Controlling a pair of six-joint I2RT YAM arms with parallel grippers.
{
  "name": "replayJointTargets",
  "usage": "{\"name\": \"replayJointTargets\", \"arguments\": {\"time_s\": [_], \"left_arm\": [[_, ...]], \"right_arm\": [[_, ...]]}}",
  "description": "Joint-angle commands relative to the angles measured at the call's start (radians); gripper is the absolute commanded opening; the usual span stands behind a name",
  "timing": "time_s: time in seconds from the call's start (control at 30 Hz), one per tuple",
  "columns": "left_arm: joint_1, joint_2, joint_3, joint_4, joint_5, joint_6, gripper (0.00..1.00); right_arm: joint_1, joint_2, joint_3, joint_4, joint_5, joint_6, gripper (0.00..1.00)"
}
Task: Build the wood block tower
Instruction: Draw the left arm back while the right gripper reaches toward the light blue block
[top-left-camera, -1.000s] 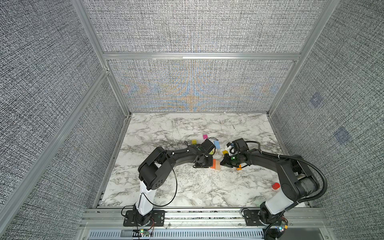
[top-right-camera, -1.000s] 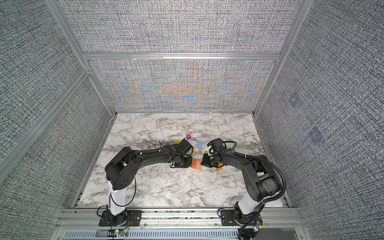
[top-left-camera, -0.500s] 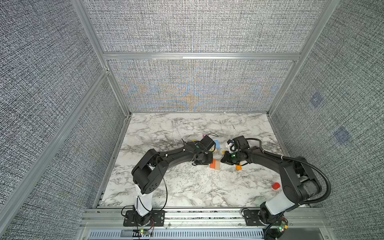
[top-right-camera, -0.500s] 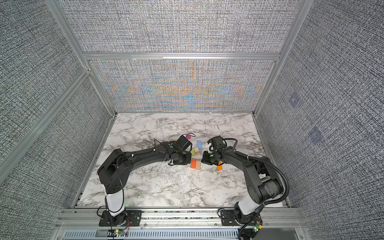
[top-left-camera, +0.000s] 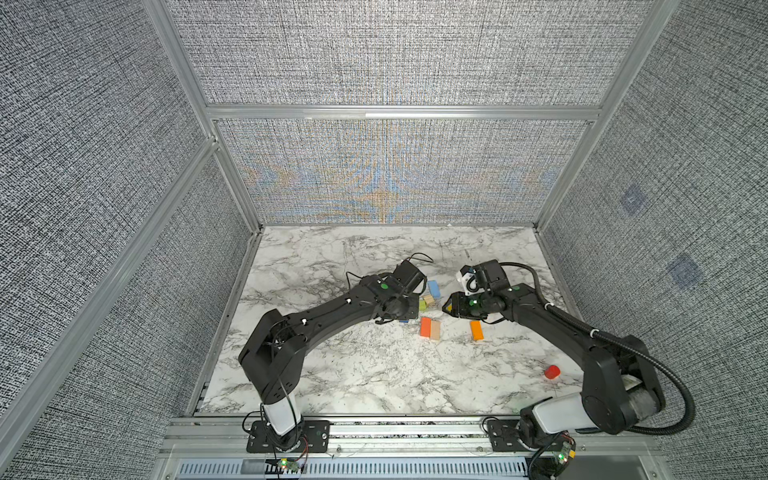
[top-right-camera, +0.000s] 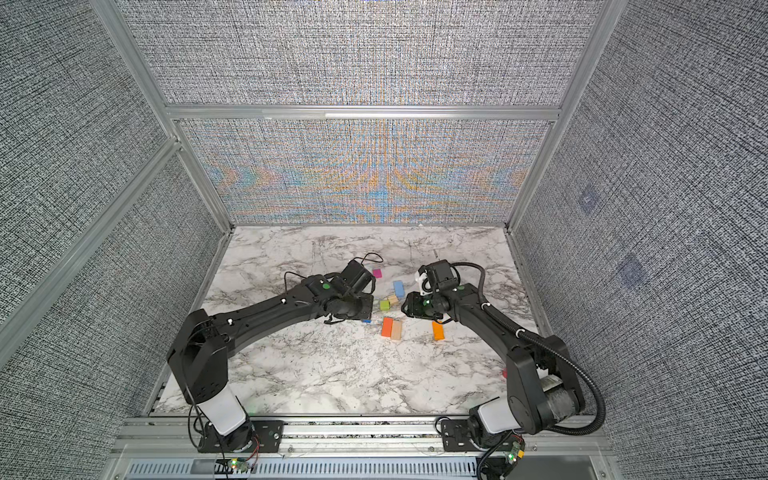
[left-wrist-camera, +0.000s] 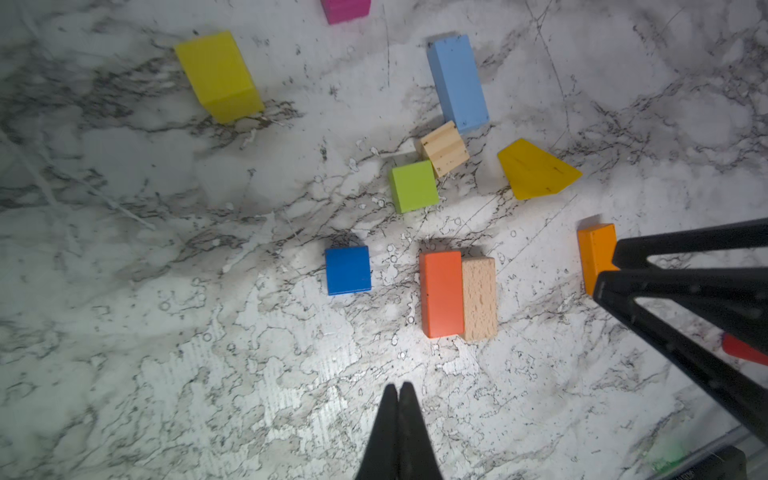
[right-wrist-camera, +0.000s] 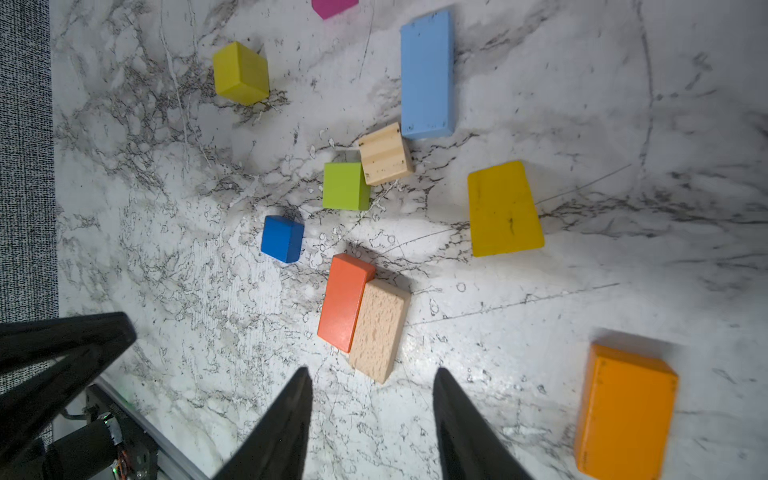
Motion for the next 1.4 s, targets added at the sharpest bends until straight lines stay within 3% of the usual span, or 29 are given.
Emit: {"name": "replayJointTargets", "arguments": {"time_s": [0.0,0.13,0.37,0.67,0.83,0.9,1.37], "left_arm": [[0.006,-0.041,-0.009,-0.044,-0.059,0.023,0.19],[0.013,-0.101,-0.034,-0.056,-0.099,0.023,0.32],[0.031,-0.167,-0.053,-0.092,-0.135,0.062,0.46],[0.071,-0.261,-0.139,-0.061,-0.167,0.094,0.79],[0.084,-0.277,-0.208,0.018,-0.181,0.110,0.86],[0.091,-0.274,-0.209,0.019,-0.195,0.110,0.98],[0.116,-0.233,-0.261,0.049,-0.234,0.089,0.98]], "right_arm": [[0.002,-0.016,0.025,-0.070,0.041,-0.037,0.56],[0.001,-0.019,0.080,-0.118,0.082,-0.067,0.61],[0.000,0.016,0.161,-0.173,0.131,-0.098,0.67],[0.013,0.142,0.340,-0.268,0.181,-0.136,0.82],[0.018,0.236,0.417,-0.293,0.196,-0.139,0.84],[0.021,0.280,0.450,-0.300,0.199,-0.137,0.85],[0.033,0.557,0.672,-0.364,0.281,-0.146,0.86]]}}
